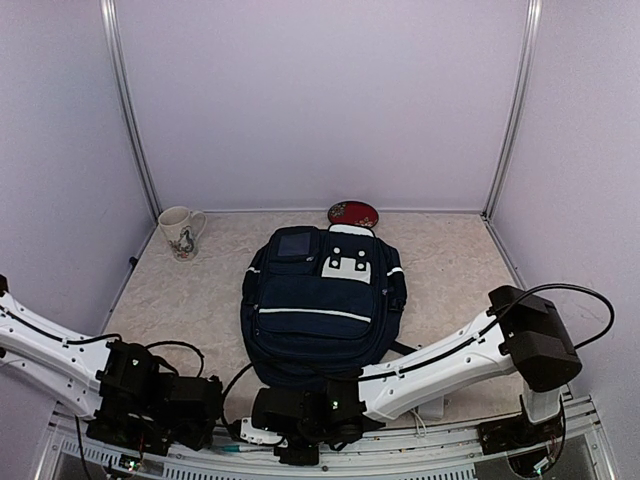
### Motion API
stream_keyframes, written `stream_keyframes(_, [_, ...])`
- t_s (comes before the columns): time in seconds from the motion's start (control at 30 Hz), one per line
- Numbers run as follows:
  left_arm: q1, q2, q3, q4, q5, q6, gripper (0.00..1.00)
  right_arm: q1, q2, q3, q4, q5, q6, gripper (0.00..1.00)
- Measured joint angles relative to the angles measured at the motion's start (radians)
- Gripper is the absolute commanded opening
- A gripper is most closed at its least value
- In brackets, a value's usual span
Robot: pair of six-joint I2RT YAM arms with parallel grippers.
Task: Pack the student bag
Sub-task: Pick up the pen from the corner of the board, then pick up the upper front pocket of the student bag.
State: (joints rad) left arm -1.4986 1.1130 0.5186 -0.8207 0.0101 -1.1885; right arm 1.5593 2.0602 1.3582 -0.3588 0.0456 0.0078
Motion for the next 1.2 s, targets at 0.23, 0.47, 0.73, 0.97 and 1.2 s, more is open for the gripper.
stream_keyframes(0.23, [0.001, 0.002, 0.008, 0.002, -0.005, 0.011, 0.24, 0.023, 0.011, 0.025, -0.053, 0.075, -0.003, 0.12])
stream_keyframes(0.47, [0.012, 0.009, 0.027, 0.004, -0.019, 0.035, 0.24, 0.026, -0.047, -0.034, -0.056, 0.106, -0.015, 0.03])
stream_keyframes(0.73, [0.016, 0.019, 0.06, 0.005, -0.051, 0.066, 0.36, -0.014, -0.14, -0.133, -0.049, 0.138, -0.021, 0.0])
stream_keyframes(0.97, [0.024, 0.01, 0.187, 0.015, -0.185, 0.156, 0.73, -0.06, -0.332, -0.276, -0.013, 0.093, 0.025, 0.0])
stream_keyframes(1.2, [0.205, -0.013, 0.262, 0.203, -0.28, 0.385, 0.72, -0.149, -0.565, -0.428, 0.035, 0.009, 0.134, 0.0])
